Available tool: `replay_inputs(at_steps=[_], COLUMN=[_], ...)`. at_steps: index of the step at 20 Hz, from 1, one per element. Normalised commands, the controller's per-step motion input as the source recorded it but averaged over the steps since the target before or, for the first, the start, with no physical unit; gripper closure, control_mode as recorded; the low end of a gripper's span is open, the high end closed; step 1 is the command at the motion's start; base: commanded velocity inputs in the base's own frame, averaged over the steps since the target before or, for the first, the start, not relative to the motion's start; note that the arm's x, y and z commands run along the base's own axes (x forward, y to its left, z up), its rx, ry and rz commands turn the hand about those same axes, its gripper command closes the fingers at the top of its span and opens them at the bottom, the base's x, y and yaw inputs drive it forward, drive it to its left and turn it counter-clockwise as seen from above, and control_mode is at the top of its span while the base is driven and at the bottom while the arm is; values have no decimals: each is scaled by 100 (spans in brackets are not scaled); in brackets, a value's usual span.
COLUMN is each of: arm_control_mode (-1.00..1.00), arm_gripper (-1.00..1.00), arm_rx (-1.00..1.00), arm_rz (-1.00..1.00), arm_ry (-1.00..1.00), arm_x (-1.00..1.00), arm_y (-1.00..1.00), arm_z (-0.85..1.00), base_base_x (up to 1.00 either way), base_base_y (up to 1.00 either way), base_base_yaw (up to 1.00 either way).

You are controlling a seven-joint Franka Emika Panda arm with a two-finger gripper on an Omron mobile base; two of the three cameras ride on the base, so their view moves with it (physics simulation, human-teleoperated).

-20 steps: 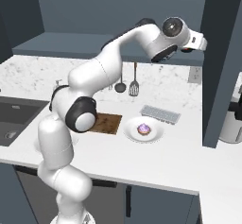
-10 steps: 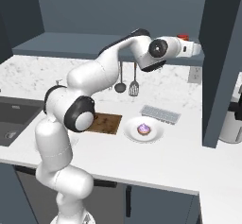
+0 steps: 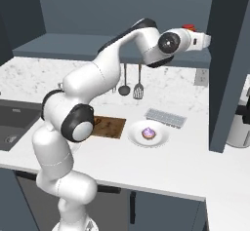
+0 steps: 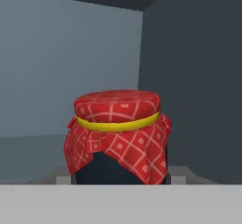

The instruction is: From the different types of pastries on the counter, select a croissant and place it on the cutting board. Then retrieve a jar of jam from the cabinet and place it alongside the croissant on the cutting board.

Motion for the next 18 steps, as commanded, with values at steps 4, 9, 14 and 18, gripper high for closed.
replay_inputs(at_steps=[4,9,14,18], arm_control_mode=[-100,-100,-100,-100], arm_gripper=[100,100,100,100], arm_rx=[0,-6,-20,-5], arm_rz=[0,-1,0,-14], arm_ry=[0,-4,-2,10], arm_x=[-100,-100,-64,-100], arm_y=[30,67,100,94], arm_z=[0,-5,0,-19], base_base_x=[0,0,0,0], base_base_y=[0,0,0,0], base_base_yaw=[0,0,0,0])
